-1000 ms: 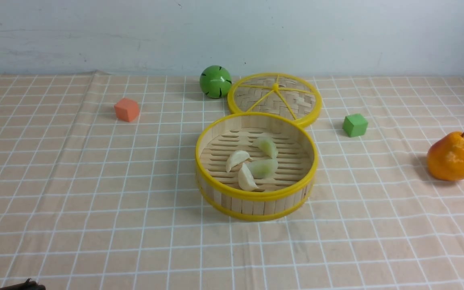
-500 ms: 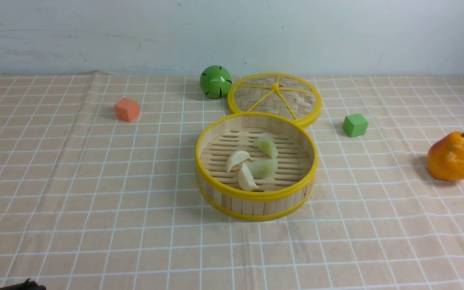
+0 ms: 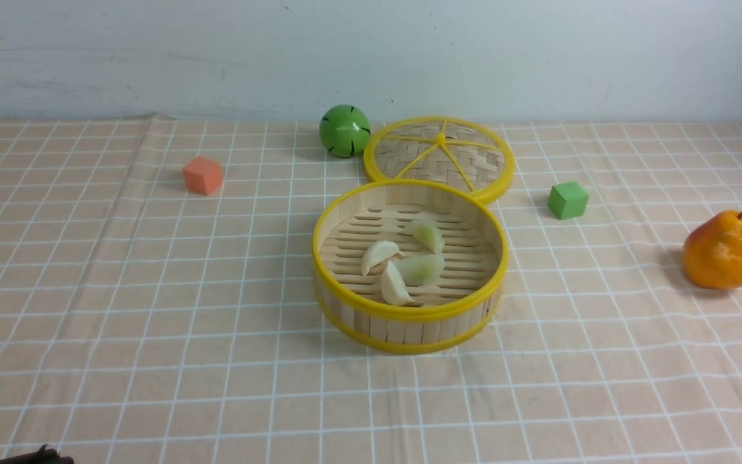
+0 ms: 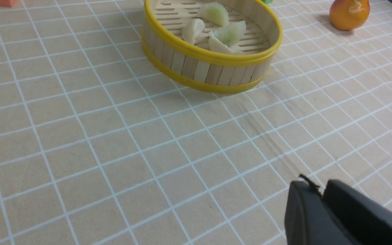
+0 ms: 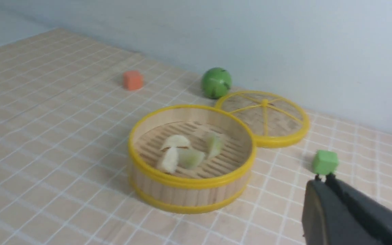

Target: Put the dumplings into the steamer on the table with the brown tablecloth.

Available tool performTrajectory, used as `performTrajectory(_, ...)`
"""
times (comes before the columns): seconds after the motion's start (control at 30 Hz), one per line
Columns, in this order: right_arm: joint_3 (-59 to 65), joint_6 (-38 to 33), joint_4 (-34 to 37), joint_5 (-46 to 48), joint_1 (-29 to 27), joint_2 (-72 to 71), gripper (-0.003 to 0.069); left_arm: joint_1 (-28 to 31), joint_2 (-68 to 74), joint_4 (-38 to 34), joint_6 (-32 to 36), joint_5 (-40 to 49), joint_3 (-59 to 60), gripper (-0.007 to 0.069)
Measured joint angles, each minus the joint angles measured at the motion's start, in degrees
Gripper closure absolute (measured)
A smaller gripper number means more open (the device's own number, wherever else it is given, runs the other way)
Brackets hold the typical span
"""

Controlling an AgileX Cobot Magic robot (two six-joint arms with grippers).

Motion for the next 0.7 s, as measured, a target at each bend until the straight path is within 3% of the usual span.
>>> performTrajectory(0.1, 11.76, 10.83, -5.32, -5.08, -9.12, -6.93, 0.0679, 0.00, 0.00, 0.00, 0.00, 0.00, 0.00, 0.0550)
performTrajectory(0.3, 24.19, 19.86, -10.25, -2.26, -18.25, -16.22, 0.0679, 0.00, 0.00, 0.00, 0.00, 0.00, 0.00, 0.0547)
performTrajectory(0.7, 26.85, 20.90, -11.20, 3.52, -18.95, -19.37, 0.0679, 0.00, 0.00, 0.00, 0.00, 0.11, 0.00, 0.0533)
